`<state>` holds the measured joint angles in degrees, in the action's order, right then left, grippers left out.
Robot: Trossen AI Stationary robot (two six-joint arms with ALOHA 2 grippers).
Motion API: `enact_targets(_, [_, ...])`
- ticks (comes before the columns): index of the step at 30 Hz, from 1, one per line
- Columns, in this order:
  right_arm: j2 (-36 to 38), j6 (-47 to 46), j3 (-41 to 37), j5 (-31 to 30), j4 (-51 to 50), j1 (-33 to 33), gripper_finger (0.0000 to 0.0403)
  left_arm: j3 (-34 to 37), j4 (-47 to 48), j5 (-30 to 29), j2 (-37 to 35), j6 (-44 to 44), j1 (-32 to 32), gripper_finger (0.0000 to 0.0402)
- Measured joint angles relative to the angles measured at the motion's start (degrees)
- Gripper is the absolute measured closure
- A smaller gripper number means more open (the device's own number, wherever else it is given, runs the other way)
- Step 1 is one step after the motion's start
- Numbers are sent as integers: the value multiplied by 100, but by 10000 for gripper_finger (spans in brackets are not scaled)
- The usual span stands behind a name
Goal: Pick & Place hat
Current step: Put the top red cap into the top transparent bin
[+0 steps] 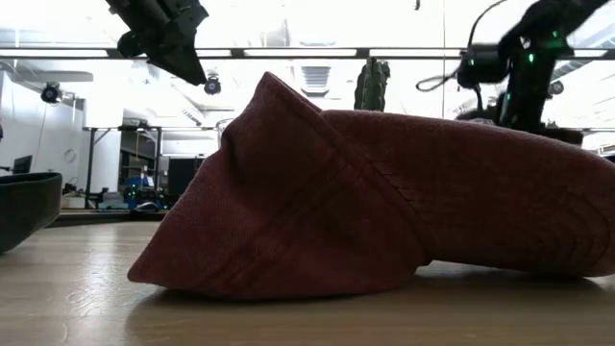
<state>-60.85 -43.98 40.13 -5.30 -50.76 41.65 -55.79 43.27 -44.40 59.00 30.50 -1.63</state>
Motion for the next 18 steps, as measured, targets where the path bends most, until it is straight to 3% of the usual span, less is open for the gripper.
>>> enact_targets(10, [222,1004,2333,254,-2896,0,391,0,0,0,0,-2,0,312])
enact_targets(18, [405,2283,4119,1604,-3899,0,391,0,0,0,0,-2,-2,312])
